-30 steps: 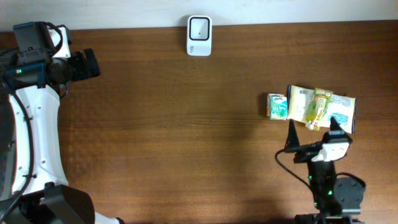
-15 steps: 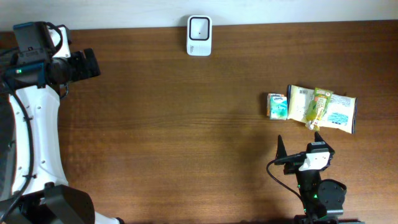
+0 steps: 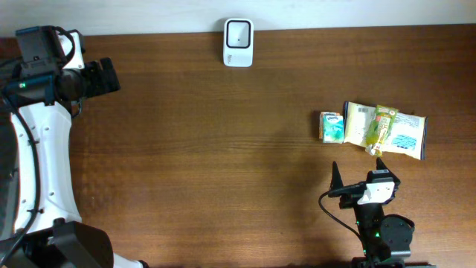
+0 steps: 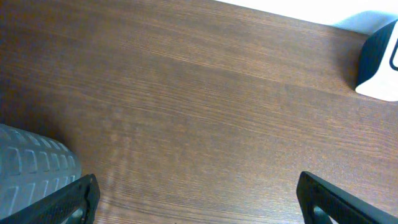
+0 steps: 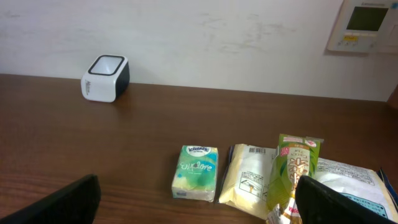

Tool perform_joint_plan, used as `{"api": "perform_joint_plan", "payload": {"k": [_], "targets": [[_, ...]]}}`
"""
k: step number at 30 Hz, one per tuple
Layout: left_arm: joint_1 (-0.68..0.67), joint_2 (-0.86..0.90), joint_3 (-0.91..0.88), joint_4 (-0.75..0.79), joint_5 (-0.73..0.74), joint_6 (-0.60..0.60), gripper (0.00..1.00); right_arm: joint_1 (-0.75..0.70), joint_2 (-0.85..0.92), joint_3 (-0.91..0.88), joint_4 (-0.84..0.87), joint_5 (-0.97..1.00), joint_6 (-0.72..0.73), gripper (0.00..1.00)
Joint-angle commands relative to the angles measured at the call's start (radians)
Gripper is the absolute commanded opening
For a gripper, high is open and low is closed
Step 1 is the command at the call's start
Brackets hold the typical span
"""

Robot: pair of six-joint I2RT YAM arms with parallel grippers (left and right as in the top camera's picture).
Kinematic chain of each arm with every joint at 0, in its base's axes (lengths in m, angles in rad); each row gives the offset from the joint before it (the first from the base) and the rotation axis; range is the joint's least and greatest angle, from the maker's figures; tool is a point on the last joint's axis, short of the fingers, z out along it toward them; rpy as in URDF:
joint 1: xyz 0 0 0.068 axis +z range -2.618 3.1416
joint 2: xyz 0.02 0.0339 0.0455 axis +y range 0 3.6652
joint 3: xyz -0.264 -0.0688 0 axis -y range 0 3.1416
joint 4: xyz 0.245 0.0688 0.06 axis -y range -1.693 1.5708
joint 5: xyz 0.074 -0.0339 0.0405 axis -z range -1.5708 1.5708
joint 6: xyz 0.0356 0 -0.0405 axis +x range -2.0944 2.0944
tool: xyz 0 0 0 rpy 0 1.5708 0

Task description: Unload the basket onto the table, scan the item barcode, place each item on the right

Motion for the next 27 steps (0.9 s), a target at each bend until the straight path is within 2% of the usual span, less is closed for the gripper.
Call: {"api": "perform_joint_plan", "payload": {"k": [1,5,8,11,12,14,16,20,24,27], "targets": [[0.005,-0.001,0.015,-0.006,0.0,-0.006,0.99,0.009,-0.012,-0.007,-0.002,0.009,0.0,0.99],[0.004,-0.052,-0.004,-0.002,-0.002,-0.006,0.99,0.009,-0.012,-0.007,-0.002,0.009,0.0,0.99],[-0.015,-0.171,-0.154,0.125,0.005,0.031,0.99,0.009,-0.012,-0.007,-0.002,0.009,0.0,0.99],[-0.056,-0.399,-0.504,0.403,0.009,0.068,0.99,0.009,-0.012,-0.007,-0.002,0.009,0.0,0.99],[-0.07,-0.523,-0.683,0.557,0.009,0.067,0.99,0.009,-0.012,-0.007,-0.002,0.009,0.0,0.99],[-0.079,-0.651,-0.861,0.705,0.01,0.067,0.99,0.009,-0.012,-0.007,-0.002,0.009,0.0,0.99],[-0.081,-0.894,-1.156,0.882,0.04,0.09,0.99,0.009,-0.012,-0.007,-0.002,0.009,0.0,0.99],[-0.081,-1.157,-1.409,0.947,0.043,0.132,0.99,0.009,-0.012,-0.007,-0.002,0.009,0.0,0.99],[-0.108,-1.361,-1.579,0.978,0.042,0.256,0.99,0.009,-0.012,-0.007,-0.002,0.009,0.0,0.99],[-0.111,-1.448,-1.648,0.979,0.029,0.262,0.99,0.009,-0.012,-0.007,-0.002,0.009,0.0,0.99]]}}
